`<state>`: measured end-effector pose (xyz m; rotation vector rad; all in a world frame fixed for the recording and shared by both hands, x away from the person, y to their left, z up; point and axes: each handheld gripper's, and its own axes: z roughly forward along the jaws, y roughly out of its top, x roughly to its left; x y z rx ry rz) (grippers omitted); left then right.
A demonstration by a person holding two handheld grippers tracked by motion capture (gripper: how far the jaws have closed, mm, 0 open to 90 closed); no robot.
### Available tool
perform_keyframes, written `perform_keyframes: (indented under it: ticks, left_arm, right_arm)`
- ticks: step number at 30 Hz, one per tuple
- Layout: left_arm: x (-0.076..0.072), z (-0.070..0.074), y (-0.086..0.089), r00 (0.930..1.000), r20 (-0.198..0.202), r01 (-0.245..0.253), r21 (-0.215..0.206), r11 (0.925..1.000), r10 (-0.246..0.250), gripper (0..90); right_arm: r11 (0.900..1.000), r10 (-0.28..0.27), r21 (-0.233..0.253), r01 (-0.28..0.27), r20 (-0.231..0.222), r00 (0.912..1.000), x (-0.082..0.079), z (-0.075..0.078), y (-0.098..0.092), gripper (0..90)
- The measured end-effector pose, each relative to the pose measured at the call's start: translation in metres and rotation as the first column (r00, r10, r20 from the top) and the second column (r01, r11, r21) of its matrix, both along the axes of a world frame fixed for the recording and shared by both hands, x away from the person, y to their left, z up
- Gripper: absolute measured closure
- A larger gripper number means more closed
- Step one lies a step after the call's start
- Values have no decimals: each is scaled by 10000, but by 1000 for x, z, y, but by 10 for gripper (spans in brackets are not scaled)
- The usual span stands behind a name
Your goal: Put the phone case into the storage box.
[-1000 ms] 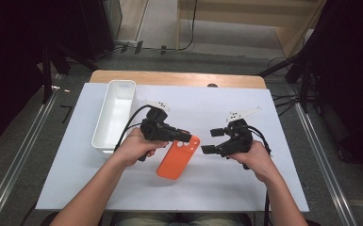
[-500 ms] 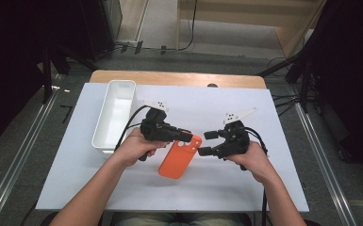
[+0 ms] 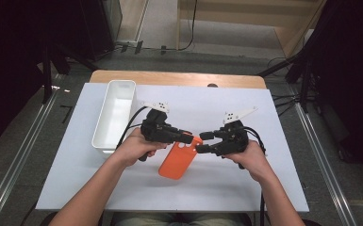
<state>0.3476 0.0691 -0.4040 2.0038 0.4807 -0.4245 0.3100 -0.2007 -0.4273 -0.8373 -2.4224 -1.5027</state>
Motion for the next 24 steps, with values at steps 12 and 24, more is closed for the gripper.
perform_keyframes:
  ticks: [12,24]
  left_arm:
    - [-2,0,-1,9994,-9,333,-141,9993,-333,749]
    - [-3,0,-1,9972,-116,736,-284,9969,-740,748]
  right_arm:
    - [9968,782,176,-778,-268,9966,1,-2,3,569]
    - [9913,1282,350,-1269,-364,9911,2,-3,4,720]
